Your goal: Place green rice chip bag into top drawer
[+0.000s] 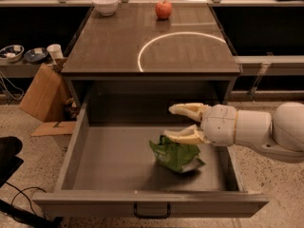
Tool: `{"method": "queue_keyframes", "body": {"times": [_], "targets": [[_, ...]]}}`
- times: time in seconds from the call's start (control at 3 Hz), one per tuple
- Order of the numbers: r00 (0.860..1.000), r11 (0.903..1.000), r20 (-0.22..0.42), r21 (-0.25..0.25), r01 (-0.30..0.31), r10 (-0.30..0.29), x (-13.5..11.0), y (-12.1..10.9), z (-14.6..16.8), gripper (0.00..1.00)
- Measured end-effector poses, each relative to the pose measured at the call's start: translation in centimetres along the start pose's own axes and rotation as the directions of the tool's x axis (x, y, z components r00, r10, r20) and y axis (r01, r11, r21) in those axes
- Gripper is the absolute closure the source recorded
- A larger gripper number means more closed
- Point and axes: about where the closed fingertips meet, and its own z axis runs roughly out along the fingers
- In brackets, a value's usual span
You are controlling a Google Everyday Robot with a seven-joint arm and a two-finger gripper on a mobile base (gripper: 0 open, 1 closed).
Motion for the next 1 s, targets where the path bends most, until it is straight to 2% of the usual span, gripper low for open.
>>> {"method": "queue_keyframes", "body": {"times": [0.33, 0.67, 1.0], "targets": [[1.0, 1.0, 0.0, 0.0, 0.0, 0.0, 0.0, 0.0, 0.0, 0.0], [1.0, 1.0, 0.0, 0.0, 0.0, 0.0, 0.0, 0.0, 0.0, 0.0], [0.999, 0.9988, 0.039, -0.049, 0.002, 0.0, -0.7, 0.3, 1.4, 0.0]]}}
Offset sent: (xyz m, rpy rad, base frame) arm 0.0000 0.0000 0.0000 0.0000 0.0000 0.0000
